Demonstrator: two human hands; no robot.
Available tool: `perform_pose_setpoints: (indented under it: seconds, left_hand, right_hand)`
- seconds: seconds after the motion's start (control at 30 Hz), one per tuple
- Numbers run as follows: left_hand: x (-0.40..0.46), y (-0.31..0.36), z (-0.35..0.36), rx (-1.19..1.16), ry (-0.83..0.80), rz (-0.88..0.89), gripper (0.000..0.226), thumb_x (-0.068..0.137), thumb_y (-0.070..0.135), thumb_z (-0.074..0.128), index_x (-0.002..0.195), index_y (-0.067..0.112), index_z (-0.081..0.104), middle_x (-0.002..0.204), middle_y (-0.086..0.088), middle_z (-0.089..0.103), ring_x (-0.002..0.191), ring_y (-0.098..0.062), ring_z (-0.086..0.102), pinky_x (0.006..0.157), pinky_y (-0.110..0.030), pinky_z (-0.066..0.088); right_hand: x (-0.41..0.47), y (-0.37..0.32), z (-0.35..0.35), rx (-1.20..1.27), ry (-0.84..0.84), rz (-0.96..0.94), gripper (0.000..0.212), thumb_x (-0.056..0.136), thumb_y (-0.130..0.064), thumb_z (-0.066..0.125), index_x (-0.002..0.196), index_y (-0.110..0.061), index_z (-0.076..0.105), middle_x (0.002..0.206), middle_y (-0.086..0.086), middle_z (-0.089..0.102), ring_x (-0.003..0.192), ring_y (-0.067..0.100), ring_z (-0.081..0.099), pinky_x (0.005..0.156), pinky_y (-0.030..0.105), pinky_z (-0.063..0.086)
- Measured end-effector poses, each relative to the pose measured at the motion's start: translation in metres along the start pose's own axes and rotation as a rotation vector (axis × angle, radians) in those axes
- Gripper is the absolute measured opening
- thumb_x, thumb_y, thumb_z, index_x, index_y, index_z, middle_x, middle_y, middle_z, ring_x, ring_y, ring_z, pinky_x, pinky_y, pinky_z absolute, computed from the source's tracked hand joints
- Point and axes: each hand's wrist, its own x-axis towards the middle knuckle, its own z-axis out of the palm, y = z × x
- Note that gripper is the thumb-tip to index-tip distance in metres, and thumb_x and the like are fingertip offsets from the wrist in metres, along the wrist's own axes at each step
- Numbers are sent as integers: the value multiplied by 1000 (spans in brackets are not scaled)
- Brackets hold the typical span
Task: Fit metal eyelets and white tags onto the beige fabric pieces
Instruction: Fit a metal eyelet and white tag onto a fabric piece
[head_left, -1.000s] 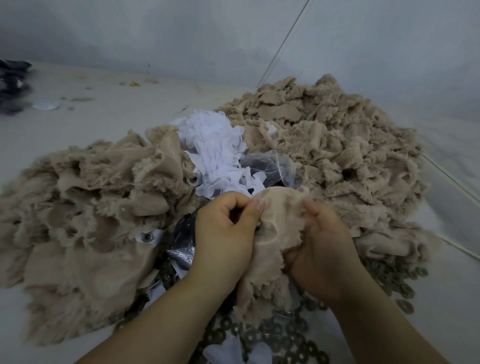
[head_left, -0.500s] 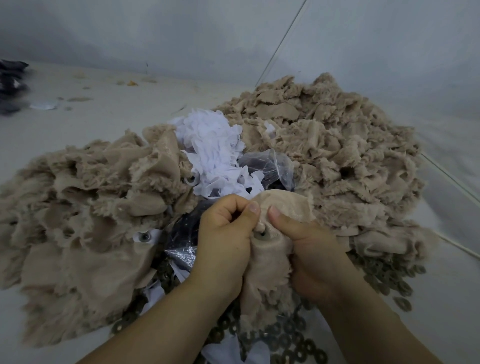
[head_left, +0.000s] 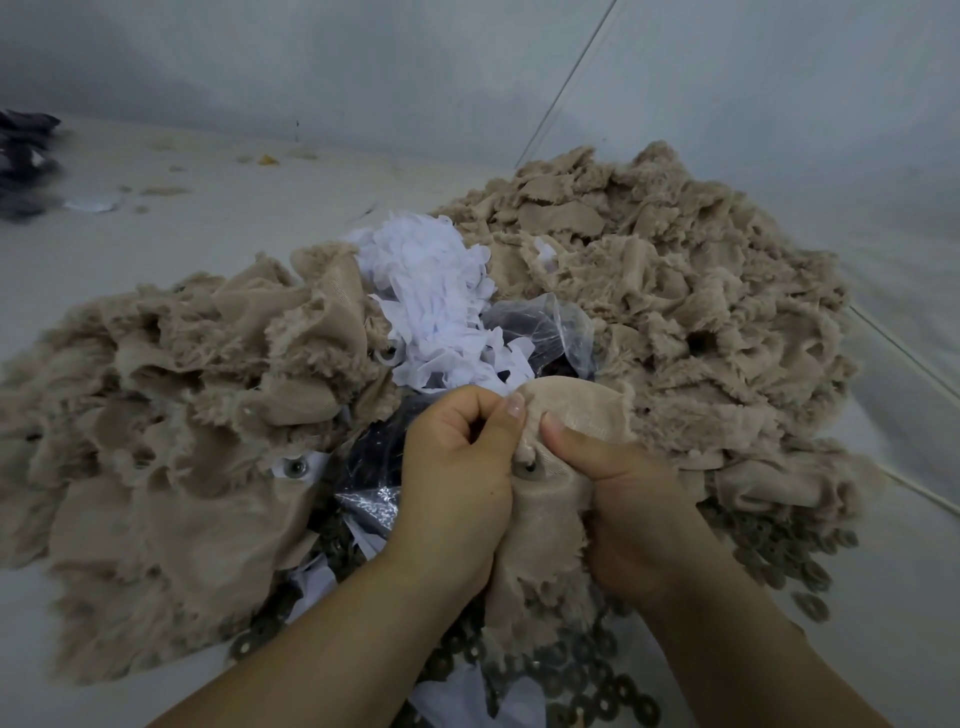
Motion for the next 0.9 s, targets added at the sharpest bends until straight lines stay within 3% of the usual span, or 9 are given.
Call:
perform_pose_setpoints:
  seconds: [0.2, 0.3, 0.47, 0.7, 0.9]
  left_hand:
    - [1, 1, -1, 70, 0, 41, 36, 96, 9, 59, 60, 9, 56, 54, -6, 55, 53, -17, 50, 57, -33, 47]
    - [1, 1, -1, 100, 0, 77, 34, 95, 13, 61, 62, 7, 53, 57, -10, 53, 55, -21, 47, 58, -36, 45]
    - [2, -1, -2, 84, 20, 63, 40, 98, 10, 57, 58, 13, 55, 51, 3, 53, 50, -10, 48, 55, -30, 45]
    - [-1, -3, -1, 64, 3, 108, 41, 98, 8, 56, 58, 17, 54, 49, 6, 52, 47, -6, 46, 50, -22, 44]
    - [4, -2, -3, -8, 51, 15, 39, 98, 9, 56, 60, 13, 56, 53, -1, 53, 53, -14, 46, 55, -31, 43]
  right_hand:
    - [-1, -2, -3, -2, -37, 23, 53, 82, -23, 62, 128, 2, 60, 123, 28, 65, 114, 40, 64, 91, 46, 56]
    - [-1, -2, -1, 25, -60, 30, 56, 80, -23, 62, 130, 3, 59, 125, 29, 63, 108, 38, 65, 88, 44, 57]
    - [2, 3, -2, 40, -63, 41, 50, 83, -26, 61, 126, 1, 63, 121, 26, 67, 113, 39, 65, 93, 47, 54]
    - [0, 0, -3, 14, -108, -9, 54, 80, -22, 61, 128, 2, 60, 118, 26, 68, 101, 34, 71, 78, 40, 61]
    - [0, 3, -2, 1, -130, -87, 44, 85, -16, 58, 127, -1, 61, 119, 23, 68, 106, 34, 69, 81, 40, 60]
